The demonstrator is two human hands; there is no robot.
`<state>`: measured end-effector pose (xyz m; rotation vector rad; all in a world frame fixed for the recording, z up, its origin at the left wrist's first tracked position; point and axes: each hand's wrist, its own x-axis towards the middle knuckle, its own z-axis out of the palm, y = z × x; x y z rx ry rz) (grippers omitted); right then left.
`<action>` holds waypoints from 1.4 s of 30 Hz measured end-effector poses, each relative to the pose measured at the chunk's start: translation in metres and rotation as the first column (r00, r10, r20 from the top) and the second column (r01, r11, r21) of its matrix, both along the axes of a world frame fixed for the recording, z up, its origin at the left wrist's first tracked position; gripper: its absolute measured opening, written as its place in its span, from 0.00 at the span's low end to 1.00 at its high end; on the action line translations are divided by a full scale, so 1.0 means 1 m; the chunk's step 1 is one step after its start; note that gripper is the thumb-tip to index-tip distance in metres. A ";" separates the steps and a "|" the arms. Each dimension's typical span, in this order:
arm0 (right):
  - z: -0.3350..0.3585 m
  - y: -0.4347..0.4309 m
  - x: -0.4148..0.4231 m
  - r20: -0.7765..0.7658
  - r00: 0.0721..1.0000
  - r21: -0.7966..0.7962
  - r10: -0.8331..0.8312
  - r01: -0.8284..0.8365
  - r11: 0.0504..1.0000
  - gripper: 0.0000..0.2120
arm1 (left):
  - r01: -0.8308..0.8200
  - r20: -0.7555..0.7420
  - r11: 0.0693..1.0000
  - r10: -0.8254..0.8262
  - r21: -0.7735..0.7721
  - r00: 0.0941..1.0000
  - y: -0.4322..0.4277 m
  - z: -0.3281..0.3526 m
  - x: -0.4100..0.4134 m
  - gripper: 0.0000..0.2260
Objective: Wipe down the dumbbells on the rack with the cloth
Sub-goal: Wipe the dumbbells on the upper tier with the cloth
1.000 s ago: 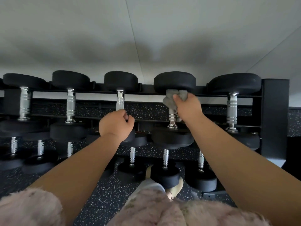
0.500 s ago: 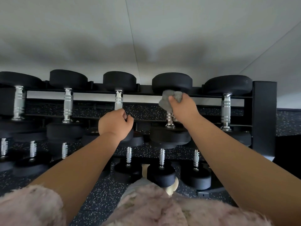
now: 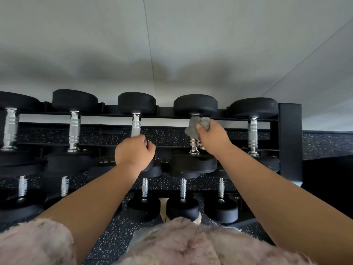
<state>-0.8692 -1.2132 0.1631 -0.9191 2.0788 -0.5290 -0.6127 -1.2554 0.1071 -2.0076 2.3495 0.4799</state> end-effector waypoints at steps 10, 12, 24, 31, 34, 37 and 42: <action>0.029 0.029 -0.008 -0.126 0.987 -0.272 -0.099 0.061 0.960 0.25 | 0.168 0.101 0.984 -0.163 -0.051 0.981 0.001 0.003 0.000 0.16; 0.030 0.028 -0.013 -0.134 0.987 -0.283 -0.089 0.048 0.958 0.25 | 0.287 0.149 0.955 -0.274 -0.073 0.950 0.003 0.001 0.002 0.17; 0.032 0.002 -0.058 -0.105 0.994 -0.350 0.010 -0.047 0.936 0.23 | -0.110 -0.411 0.966 0.200 0.233 0.890 0.060 0.041 -0.107 0.17; 0.031 -0.028 -0.074 -0.219 0.929 -0.344 0.299 -0.361 0.867 0.20 | -0.341 -0.286 0.910 0.400 0.236 0.871 0.074 0.025 -0.157 0.16; 0.028 -0.039 -0.069 -0.289 0.870 -0.357 0.399 -0.485 0.799 0.21 | -0.419 -0.200 0.839 0.503 0.348 0.841 0.063 0.026 -0.164 0.18; 0.028 -0.058 -0.062 -0.355 0.779 -0.342 0.518 -0.623 0.703 0.22 | -0.493 -0.206 0.812 0.564 0.312 0.800 0.063 0.027 -0.170 0.18; 0.023 -0.077 -0.078 -0.382 0.652 -0.247 0.655 -0.755 0.608 0.22 | -0.528 -0.237 0.792 0.601 0.308 0.764 0.068 0.034 -0.173 0.15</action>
